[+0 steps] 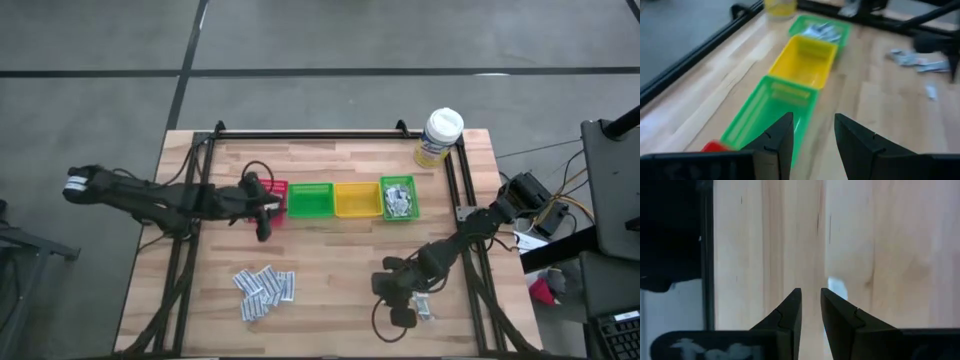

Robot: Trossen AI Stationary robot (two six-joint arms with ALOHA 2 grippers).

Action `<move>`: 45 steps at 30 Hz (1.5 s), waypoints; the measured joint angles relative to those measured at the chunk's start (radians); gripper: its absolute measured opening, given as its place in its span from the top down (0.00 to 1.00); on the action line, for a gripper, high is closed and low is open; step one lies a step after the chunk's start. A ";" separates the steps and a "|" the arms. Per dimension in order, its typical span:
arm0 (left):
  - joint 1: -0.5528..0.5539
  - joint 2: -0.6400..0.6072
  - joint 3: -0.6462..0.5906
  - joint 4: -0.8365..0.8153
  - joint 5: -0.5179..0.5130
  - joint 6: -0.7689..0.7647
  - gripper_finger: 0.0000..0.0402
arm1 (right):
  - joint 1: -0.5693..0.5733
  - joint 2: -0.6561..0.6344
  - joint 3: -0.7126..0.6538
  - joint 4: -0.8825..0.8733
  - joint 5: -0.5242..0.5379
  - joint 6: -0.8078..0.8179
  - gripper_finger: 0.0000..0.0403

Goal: Pick & Place First Aid Supplies
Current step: Put the green bandage into the red bin

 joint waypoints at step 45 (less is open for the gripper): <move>-0.116 -0.004 -0.082 0.170 -0.002 0.087 0.66 | 0.019 0.101 -0.001 -0.077 -0.125 0.942 0.83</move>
